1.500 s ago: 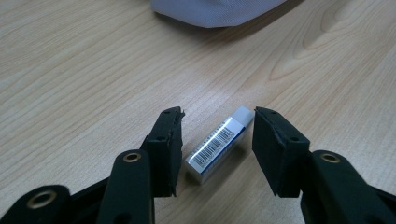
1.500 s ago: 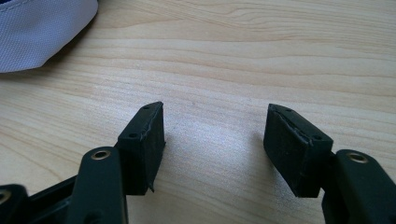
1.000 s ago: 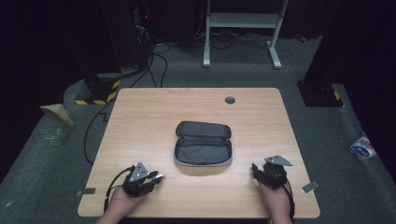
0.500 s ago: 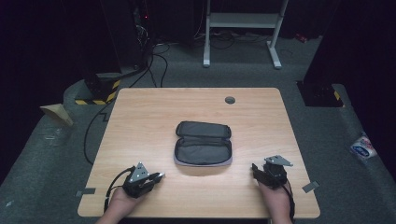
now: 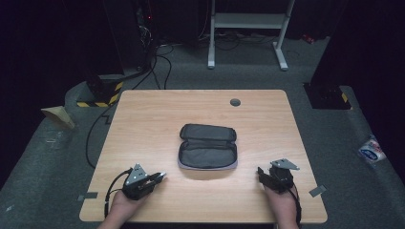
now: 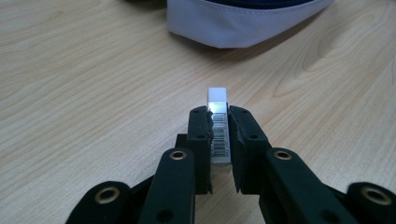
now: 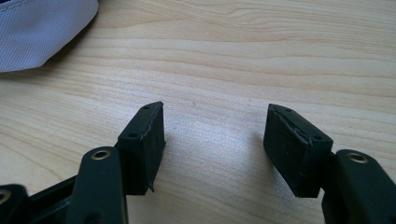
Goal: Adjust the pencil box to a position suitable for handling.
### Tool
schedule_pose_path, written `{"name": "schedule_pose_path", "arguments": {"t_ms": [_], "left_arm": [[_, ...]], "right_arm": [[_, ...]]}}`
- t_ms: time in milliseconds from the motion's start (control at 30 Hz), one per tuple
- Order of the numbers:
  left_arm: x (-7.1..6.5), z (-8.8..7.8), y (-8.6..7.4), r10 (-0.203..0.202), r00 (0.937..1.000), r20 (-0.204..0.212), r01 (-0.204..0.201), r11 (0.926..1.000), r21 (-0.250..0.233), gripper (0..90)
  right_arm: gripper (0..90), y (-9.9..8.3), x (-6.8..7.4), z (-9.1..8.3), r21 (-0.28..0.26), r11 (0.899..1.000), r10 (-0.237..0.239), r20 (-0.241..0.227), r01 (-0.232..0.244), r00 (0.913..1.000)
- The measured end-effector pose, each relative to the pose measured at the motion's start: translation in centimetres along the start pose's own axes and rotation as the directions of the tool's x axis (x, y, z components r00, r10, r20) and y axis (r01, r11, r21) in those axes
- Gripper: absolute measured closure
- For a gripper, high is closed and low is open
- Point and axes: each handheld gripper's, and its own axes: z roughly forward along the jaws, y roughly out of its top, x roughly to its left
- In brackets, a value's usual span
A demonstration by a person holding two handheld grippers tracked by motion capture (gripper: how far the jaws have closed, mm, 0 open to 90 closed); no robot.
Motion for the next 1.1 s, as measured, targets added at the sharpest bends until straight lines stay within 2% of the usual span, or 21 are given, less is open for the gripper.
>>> {"name": "schedule_pose_path", "arguments": {"t_ms": [300,400,533,633,767,1033,1100], "left_arm": [[0.2,-0.3,0.6,-0.037,0.9991,-0.02,0.036,0.9989,-0.029,79.0],[0.1,-0.2,0.9,-0.06,0.998,-0.019,0.059,0.997,-0.05,79.1],[-0.2,0.1,1.4,-0.056,0.9981,-0.026,0.055,0.9966,-0.062,79.0],[-0.3,0.2,1.9,-0.031,0.9988,-0.037,0.028,0.9974,-0.066,79.0],[-0.4,0.3,2.5,-0.024,0.999,-0.039,0.021,0.9966,-0.08,79.1],[-0.6,0.8,3.6,-0.033,0.9988,-0.036,0.029,0.9942,-0.104,79.1],[-0.6,0.8,3.9,-0.049,0.9983,-0.03,0.045,0.9917,-0.12,79.1]], "right_arm": [[38.2,0.0,0.0,0.0,0.003,1.0,0.005,-0.001,-0.005,1.0],[38.2,0.0,0.0,0.0,0.005,1.0,0.004,-0.003,-0.004,1.0],[38.2,0.0,0.0,0.0,0.005,1.0,0.003,-0.003,-0.003,1.0],[38.2,0.0,0.0,0.0,0.005,1.0,0.003,-0.003,-0.003,1.0],[38.3,0.0,0.0,0.0,0.004,1.0,0.002,-0.003,-0.002,1.0],[38.3,0.0,0.0,0.0,0.004,1.0,0.002,-0.003,-0.002,1.0],[38.3,0.0,0.0,0.0,0.003,1.0,0.001,-0.003,-0.001,1.0]]}}
